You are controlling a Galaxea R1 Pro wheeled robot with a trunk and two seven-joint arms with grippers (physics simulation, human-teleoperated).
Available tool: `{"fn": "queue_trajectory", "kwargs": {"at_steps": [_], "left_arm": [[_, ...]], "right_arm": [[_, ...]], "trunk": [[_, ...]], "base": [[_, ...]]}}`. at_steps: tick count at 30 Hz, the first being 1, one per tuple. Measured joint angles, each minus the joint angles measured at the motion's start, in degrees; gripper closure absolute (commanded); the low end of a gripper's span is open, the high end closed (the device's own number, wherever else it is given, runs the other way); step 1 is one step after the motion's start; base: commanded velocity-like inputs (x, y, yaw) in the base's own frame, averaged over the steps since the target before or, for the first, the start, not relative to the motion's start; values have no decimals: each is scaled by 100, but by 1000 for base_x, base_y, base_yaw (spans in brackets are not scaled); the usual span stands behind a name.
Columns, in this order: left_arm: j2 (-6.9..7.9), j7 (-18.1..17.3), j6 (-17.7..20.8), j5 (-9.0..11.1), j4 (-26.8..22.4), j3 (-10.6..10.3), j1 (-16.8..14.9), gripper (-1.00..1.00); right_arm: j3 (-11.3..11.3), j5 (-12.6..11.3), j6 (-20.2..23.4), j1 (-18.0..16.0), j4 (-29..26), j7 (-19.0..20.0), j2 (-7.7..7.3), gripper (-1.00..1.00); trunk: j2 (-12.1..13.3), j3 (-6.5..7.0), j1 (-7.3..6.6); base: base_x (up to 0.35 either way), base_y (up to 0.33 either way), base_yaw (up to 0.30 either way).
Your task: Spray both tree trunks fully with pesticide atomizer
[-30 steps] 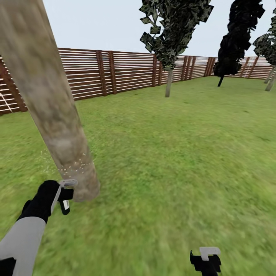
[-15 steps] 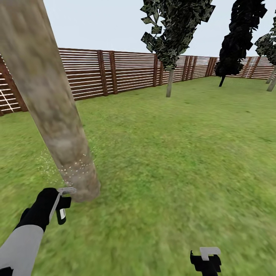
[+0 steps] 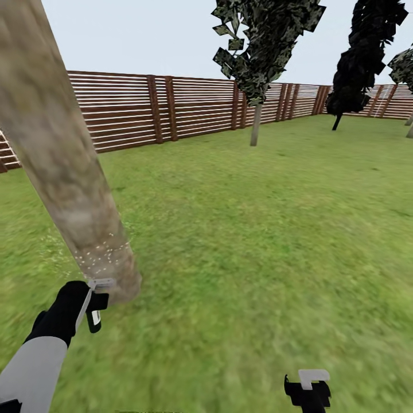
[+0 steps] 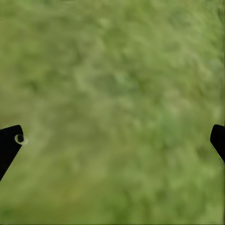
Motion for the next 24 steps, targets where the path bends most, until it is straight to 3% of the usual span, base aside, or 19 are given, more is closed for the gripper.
{"fn": "queue_trajectory", "kwargs": {"at_steps": [8, 24], "left_arm": [[-13, 5, 0, 0, -33, 14, 1, 100], [21, 6, 8, 3, -48, 18, -3, 100]], "right_arm": [[0, 0, 0, 0, 0, 3, 0, -100], [-9, 0, -1, 1, -16, 3, -8, -100]], "trunk": [[0, 0, -1], [0, 0, -1]], "base": [[34, -273, 259], [167, -239, 7]]}}
